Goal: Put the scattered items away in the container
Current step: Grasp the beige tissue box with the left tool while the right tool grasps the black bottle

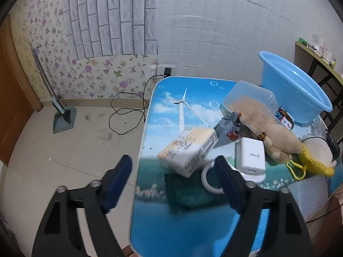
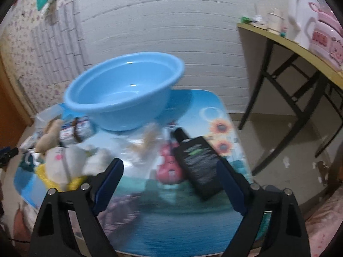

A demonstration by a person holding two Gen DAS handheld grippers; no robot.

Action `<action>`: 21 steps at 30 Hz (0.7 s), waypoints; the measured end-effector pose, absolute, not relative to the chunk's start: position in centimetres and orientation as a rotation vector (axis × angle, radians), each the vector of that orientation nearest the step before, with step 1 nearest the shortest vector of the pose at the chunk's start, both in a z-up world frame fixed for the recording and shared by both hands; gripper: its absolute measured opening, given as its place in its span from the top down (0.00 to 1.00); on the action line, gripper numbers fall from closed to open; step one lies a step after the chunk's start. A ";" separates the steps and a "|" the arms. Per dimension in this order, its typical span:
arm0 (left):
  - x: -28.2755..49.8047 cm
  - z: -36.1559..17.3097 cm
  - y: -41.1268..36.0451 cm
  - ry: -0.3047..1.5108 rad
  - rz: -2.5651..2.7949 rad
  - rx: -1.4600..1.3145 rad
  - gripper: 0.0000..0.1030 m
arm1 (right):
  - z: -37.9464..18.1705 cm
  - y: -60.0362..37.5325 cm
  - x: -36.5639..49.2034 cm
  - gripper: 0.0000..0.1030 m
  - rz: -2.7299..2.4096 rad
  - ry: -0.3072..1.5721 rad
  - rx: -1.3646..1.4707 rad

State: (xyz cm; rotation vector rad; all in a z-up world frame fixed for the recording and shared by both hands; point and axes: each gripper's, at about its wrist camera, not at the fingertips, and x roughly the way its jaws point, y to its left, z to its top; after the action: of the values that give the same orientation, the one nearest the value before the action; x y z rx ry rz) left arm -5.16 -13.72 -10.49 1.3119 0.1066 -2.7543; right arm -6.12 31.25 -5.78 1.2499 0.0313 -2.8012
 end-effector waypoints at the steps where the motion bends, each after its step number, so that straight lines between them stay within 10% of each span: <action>1: -5.7 -10.6 -13.7 0.103 -2.757 1.317 0.28 | -5.9 31.7 -6.2 0.13 -2.810 0.047 1.261; 21: -7.4 -12.6 -13.1 0.092 -2.821 1.421 0.42 | -8.9 34.5 -8.6 0.13 -2.737 0.049 1.269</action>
State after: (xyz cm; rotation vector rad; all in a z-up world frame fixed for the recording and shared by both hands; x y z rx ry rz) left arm -7.37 -13.10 -12.62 1.4205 0.0918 -2.8210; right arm -8.60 34.46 -8.92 1.2694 0.0489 -2.7367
